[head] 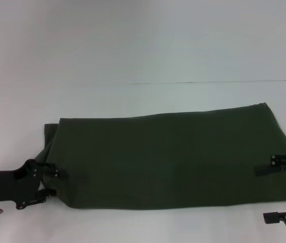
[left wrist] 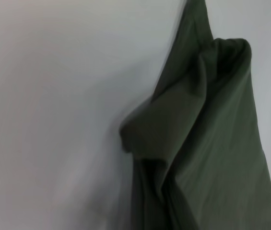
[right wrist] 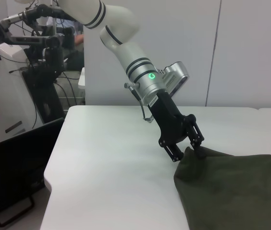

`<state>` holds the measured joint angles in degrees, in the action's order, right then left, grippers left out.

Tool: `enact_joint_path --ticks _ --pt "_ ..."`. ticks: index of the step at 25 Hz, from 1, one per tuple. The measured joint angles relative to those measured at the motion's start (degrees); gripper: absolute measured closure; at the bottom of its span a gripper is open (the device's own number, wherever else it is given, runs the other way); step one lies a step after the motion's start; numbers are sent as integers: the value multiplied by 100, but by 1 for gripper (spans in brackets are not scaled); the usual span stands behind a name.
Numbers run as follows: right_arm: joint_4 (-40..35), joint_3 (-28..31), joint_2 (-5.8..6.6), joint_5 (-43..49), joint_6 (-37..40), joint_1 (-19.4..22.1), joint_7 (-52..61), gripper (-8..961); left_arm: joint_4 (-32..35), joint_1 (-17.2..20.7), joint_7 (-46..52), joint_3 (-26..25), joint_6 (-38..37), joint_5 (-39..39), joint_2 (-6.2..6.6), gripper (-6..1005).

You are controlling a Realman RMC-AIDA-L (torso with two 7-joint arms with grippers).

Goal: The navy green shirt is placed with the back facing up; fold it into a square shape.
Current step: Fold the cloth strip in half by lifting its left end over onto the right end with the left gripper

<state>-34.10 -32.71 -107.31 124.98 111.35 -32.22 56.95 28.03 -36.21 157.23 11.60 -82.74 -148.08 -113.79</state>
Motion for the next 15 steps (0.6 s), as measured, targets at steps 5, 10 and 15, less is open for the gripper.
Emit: enact_joint_path --ticks 5,10,15 --pt "0 -14 0 0 0 -3 0 29 19 0 0 11 -6 0 -6 514" --pt "0 -17 -6 -1 -4 -4 0 28 60 1 0 14 -31 -36 4 513" --pt "0 -41 -13 0 -49 -9 0 28 169 9 0 18 -96 -44 32 513"
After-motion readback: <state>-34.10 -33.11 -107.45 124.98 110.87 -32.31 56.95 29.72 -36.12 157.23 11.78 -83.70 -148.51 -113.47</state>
